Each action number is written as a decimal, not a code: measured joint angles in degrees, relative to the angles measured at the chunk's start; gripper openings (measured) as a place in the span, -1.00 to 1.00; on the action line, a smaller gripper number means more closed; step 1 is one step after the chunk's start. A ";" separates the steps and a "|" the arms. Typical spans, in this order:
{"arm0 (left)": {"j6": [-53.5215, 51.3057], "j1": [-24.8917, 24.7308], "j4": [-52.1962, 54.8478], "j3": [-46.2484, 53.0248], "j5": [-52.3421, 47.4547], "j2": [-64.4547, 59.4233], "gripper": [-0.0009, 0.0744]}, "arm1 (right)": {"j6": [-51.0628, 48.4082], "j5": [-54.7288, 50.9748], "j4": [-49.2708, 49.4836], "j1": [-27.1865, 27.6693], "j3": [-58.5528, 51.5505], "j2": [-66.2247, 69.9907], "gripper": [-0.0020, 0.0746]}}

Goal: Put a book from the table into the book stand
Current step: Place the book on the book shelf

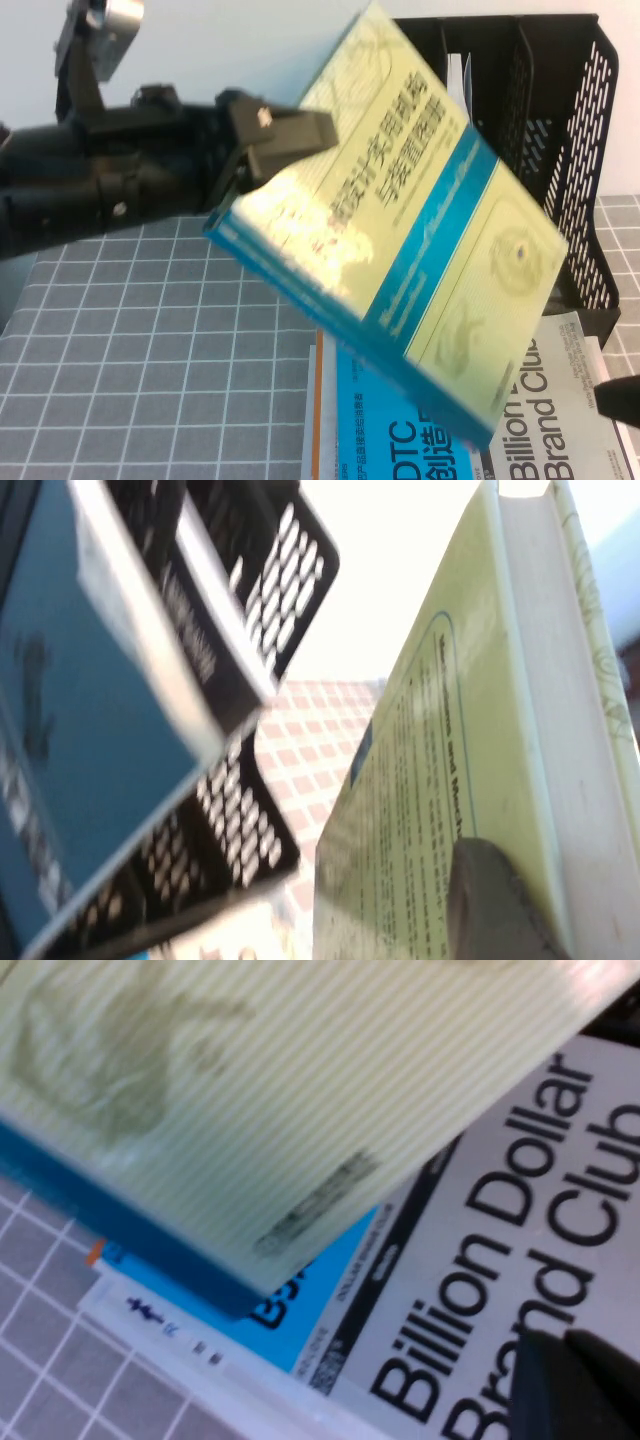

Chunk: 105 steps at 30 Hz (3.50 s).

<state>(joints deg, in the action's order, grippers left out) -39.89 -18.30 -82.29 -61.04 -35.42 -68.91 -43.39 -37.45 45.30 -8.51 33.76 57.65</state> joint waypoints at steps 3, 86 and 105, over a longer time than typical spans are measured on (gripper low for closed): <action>-0.74 -2.56 -0.75 -2.44 4.79 -0.65 -0.44 | 0.11 -4.82 0.05 0.00 1.24 -0.13 -0.95; -46.07 -38.78 -19.20 -46.76 68.39 -32.82 -0.47 | 37.32 -25.60 -43.04 0.00 1.63 -29.92 -0.95; -41.93 -38.91 -19.20 -46.87 70.67 -38.61 -0.47 | 37.32 -25.71 -39.96 0.00 1.63 -29.92 -0.95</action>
<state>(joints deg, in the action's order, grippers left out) -81.82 -57.21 -101.49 -107.91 35.25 -107.52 -6.07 -63.16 5.34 -8.51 35.39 27.73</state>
